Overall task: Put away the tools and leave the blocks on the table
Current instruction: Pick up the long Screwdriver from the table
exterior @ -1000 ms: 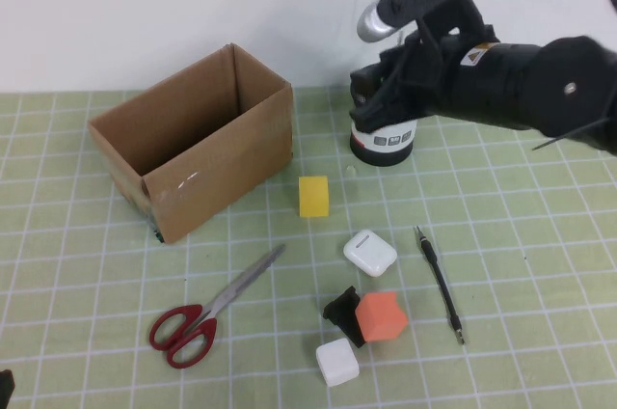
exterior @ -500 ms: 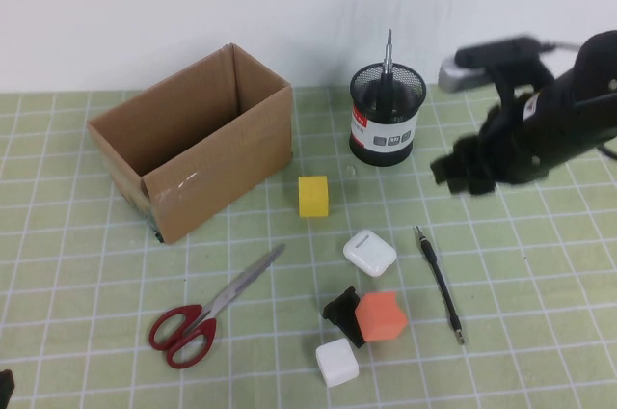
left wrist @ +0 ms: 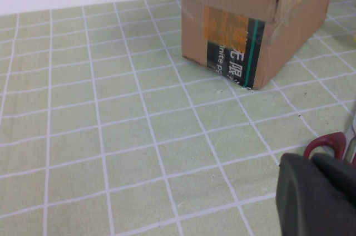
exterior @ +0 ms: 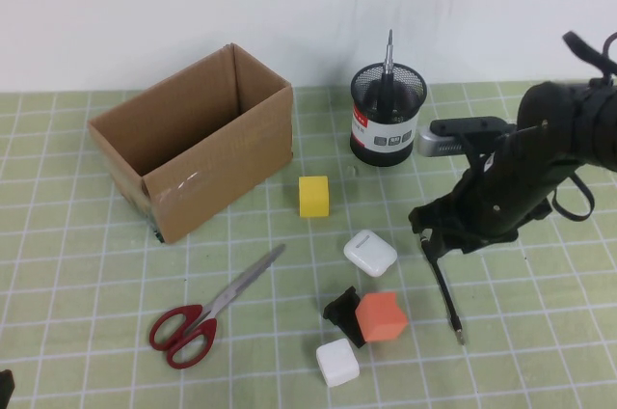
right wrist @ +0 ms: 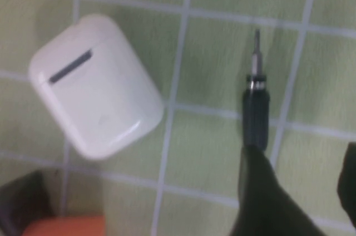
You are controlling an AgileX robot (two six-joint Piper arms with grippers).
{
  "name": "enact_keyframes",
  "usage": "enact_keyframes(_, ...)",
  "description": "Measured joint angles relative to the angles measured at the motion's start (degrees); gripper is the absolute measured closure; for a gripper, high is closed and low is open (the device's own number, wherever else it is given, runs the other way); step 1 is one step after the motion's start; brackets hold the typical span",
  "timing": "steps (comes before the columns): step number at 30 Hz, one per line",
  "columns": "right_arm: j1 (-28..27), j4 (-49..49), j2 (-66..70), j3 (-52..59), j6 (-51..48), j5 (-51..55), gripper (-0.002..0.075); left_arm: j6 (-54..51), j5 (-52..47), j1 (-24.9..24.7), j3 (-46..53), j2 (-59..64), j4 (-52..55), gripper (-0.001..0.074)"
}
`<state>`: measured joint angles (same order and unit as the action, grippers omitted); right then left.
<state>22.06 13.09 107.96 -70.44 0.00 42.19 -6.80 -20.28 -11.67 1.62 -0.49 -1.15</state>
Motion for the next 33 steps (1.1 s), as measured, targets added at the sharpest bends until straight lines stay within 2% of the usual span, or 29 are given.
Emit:
enact_keyframes(18, 0.24, 3.43, 4.47, -0.33, -4.79, -5.68, 0.0477, 0.0, 0.0, 0.0, 0.0, 0.0, 0.0, 0.0739)
enact_keyframes(20, 0.24, 2.97, 4.74, -0.54, -4.79, -5.68, 0.0532, 0.0, 0.0, 0.0, 0.0, 0.0, 0.0, 0.0739)
enact_keyframes(23, 0.13, 2.13, 4.96, -0.79, -4.79, -5.68, 0.0667, 0.0, 0.0, 0.0, 0.0, 0.0, 0.0, 0.0739)
enact_keyframes(33, 0.49, 2.82, 3.78, -3.64, -6.64, -7.63, 0.0692, 0.0, 0.0, 0.0, 0.0, 0.0, 0.0, 0.0739)
